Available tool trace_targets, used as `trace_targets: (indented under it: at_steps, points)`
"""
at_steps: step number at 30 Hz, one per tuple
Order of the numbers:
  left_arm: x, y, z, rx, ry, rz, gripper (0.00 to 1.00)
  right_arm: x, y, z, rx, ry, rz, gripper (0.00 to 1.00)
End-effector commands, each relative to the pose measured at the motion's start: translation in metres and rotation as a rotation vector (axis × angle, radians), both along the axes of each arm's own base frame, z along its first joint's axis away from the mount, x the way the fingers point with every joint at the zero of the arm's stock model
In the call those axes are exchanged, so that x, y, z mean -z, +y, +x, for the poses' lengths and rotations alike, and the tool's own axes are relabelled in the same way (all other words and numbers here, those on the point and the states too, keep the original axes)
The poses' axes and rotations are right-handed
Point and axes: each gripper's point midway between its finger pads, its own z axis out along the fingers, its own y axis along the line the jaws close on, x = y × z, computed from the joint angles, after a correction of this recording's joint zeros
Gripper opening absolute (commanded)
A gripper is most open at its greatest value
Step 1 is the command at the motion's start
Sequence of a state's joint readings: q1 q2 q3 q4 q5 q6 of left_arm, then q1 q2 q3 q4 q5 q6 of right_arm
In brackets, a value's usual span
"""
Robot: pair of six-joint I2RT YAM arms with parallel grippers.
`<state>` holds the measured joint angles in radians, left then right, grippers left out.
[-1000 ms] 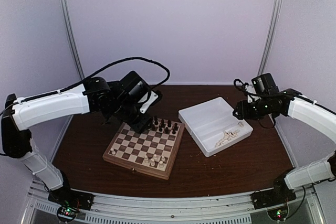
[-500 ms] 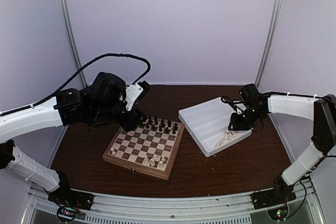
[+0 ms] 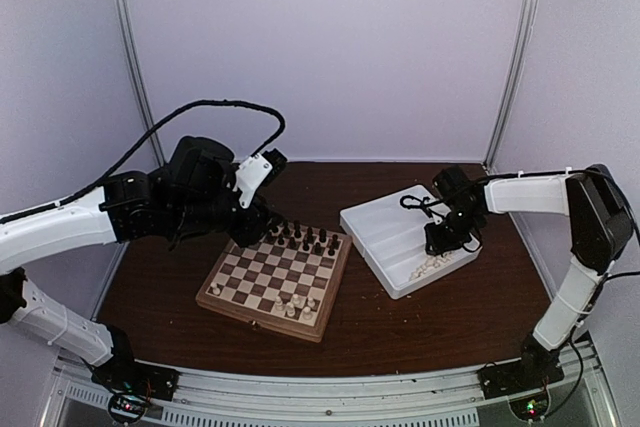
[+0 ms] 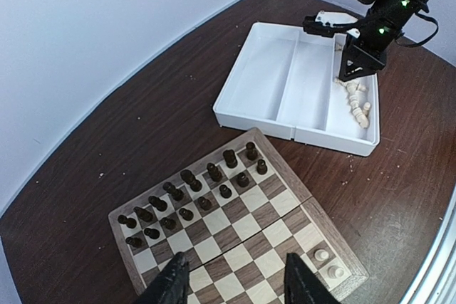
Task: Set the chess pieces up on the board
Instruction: Place the chess piece in the storage box.
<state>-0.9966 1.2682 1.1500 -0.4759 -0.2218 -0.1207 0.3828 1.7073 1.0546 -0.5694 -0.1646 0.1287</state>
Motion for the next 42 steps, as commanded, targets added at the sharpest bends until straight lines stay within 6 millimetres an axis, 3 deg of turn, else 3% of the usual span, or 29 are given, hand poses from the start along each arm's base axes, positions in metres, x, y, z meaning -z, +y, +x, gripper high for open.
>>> trace_targets:
  at_steps: [1,14,17,21,31,42]
  points:
    - [-0.014,-0.001,0.001,0.005,-0.049,-0.041,0.45,-0.005,-0.001,0.016,-0.027,-0.057,-0.107,0.28]
    - [-0.005,0.010,-0.004,-0.022,-0.029,-0.048,0.46,0.014,0.004,0.018,-0.051,-0.034,-0.157,0.26]
    - [-0.004,0.011,-0.004,-0.029,-0.026,-0.050,0.46,0.014,0.006,0.018,-0.057,-0.037,-0.165,0.21]
    - [-0.003,0.013,-0.005,-0.033,-0.020,-0.053,0.46,-0.003,0.011,0.020,-0.061,-0.084,-0.143,0.16]
    - [-0.003,0.012,-0.006,-0.030,-0.010,-0.071,0.46,-0.066,0.033,0.012,-0.119,-0.311,0.036,0.16]
    - [0.008,-0.013,-0.012,0.022,0.079,-0.152,0.46,-0.083,0.053,0.006,-0.097,-0.360,0.225,0.17]
